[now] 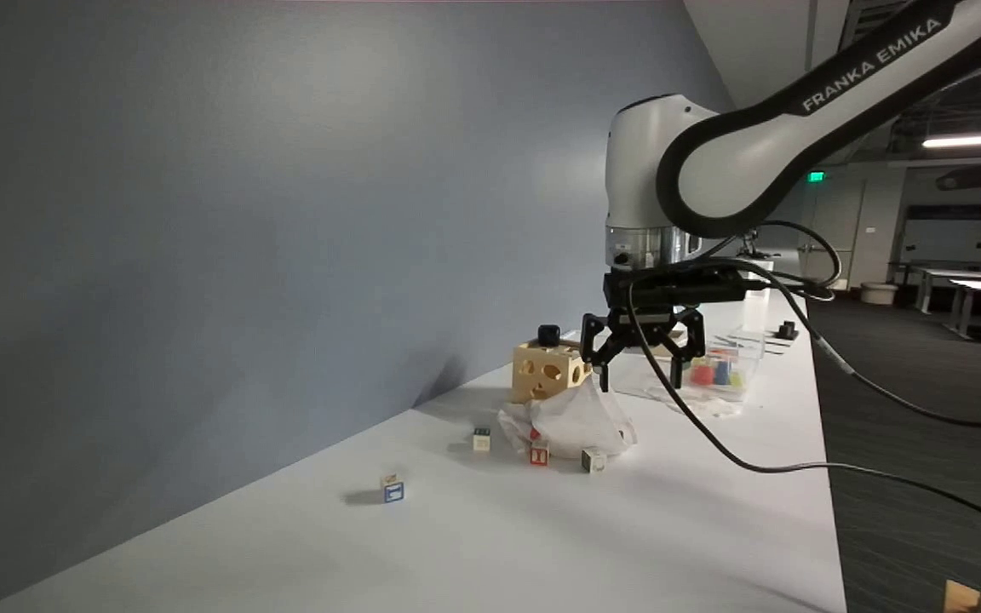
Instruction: Put one white square in the white bag.
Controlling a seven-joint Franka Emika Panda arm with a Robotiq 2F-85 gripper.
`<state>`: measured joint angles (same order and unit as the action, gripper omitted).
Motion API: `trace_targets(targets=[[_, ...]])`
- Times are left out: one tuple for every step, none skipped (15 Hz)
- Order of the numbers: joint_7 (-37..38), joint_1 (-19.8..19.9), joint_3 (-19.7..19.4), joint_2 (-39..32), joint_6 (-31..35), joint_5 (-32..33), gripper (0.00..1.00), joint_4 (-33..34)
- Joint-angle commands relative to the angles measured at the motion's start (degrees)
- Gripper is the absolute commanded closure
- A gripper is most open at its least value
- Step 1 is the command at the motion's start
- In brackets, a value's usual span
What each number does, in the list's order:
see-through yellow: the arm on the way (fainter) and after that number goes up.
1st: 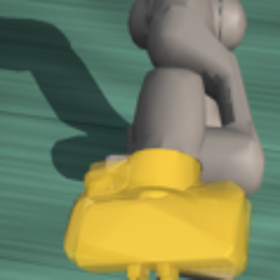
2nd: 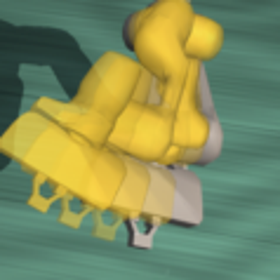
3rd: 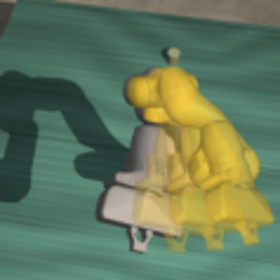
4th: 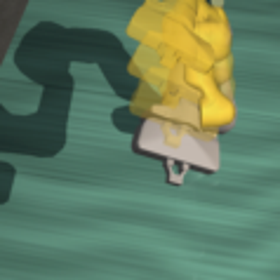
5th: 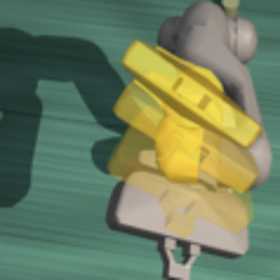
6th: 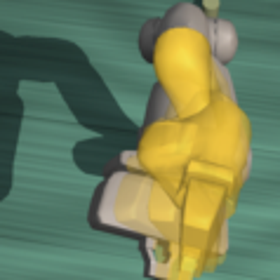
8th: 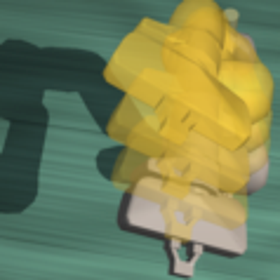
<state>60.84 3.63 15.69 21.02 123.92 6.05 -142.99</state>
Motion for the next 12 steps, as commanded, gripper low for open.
trace_targets(targets=[[-2.69, -0.51, -3.1, -1.3, 8.74, 4.33, 0.0, -2.82], [-3.71, -0.26, -3.7, -1.75, 11.74, 5.59, 0.0, -3.75], [-5.18, -0.24, -4.56, -2.44, 14.51, 5.57, 0.0, -4.56], [-6.15, -0.08, -5.25, -3.32, 18.24, 5.64, 0.0, -5.62], [-7.71, -0.07, -6.0, -4.17, 21.8, 5.35, 0.0, -6.56], [-8.73, -0.02, -6.52, -5.19, 24.92, 4.79, 0.0, -7.35], [-10.04, 0.34, -6.95, -6.37, 27.72, 5.08, 0.0, -8.16], [-12.18, 0.32, -7.63, -7.41, 30.5, 4.79, 0.0, -9.05], [-12.17, 1.09, -7.65, -8.57, 32.01, 5.47, 0.0, -9.55], [-13.05, 1.44, -8.07, -9.65, 34.05, 5.44, 0.0, -10.09], [-13.77, 1.83, -8.36, -10.87, 36.05, 5.59, 0.0, -10.56], [-14.16, 2.29, -8.54, -11.92, 37.99, 6.0, 0.0, -10.88]])
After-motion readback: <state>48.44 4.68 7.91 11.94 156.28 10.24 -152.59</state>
